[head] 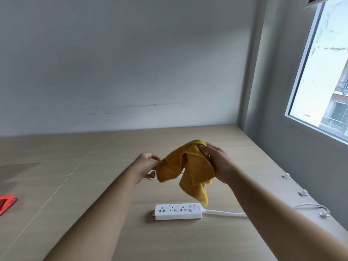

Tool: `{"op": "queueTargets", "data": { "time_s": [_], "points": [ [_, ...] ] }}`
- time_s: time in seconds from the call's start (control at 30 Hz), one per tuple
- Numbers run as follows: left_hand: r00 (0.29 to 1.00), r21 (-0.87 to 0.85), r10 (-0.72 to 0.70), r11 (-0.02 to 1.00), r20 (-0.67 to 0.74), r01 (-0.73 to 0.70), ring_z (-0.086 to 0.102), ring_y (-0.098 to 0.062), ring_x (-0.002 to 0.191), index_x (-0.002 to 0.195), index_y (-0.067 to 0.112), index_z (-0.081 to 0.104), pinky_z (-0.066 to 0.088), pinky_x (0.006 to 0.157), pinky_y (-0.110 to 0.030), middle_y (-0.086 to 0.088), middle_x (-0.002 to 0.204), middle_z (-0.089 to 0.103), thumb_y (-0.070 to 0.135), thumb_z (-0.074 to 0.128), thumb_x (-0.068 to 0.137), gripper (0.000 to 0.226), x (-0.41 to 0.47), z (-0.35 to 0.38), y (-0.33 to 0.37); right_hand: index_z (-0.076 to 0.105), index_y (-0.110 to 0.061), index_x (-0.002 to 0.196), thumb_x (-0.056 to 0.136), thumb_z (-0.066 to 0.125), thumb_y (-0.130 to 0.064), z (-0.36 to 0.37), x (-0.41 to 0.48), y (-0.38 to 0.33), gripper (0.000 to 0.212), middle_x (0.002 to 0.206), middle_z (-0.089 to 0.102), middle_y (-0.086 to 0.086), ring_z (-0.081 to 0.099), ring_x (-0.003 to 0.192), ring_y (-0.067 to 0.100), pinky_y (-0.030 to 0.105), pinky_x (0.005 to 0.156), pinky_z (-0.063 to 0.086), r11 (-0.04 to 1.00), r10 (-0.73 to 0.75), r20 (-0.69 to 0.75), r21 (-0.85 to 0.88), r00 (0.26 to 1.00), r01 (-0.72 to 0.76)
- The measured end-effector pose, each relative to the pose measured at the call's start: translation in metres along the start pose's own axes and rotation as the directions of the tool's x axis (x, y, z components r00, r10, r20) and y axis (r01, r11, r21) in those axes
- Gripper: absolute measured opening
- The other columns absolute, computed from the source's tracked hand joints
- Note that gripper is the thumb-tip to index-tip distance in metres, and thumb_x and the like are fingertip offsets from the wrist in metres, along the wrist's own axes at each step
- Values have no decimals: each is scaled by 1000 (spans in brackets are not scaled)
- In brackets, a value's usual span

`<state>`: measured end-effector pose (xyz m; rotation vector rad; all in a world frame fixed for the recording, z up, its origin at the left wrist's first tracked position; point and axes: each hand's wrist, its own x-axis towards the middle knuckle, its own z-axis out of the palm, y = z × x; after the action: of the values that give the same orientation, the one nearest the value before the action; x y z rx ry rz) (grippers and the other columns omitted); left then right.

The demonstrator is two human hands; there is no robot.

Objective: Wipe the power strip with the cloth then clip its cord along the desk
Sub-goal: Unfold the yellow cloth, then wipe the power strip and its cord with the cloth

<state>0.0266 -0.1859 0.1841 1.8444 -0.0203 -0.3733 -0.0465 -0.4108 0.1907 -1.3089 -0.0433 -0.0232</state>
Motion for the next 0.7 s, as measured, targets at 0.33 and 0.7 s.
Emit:
{"op": "queueTargets", "data": {
  "time_s": [0.33,0.7],
  "points": [
    [906,-419,202,908,371,-31,66,-22,84,73,16,54,59,72,-44,-3,81,68,11,60,90,18,-20,63,-4,67,-21,97,82,66,-17,14,9,14,16,85,67,8,63,81,25,39,75,53,988,-125,-126,-109,984,111],
    [967,-195,59,981,249,-9,69,-16,84,90,18,58,57,72,-30,-1,95,67,11,64,89,9,2,54,-37,62,-23,90,81,53,0,11,30,53,27,93,57,7,56,73,22,26,59,46,853,-222,-353,-523,909,5]
  ]
}}
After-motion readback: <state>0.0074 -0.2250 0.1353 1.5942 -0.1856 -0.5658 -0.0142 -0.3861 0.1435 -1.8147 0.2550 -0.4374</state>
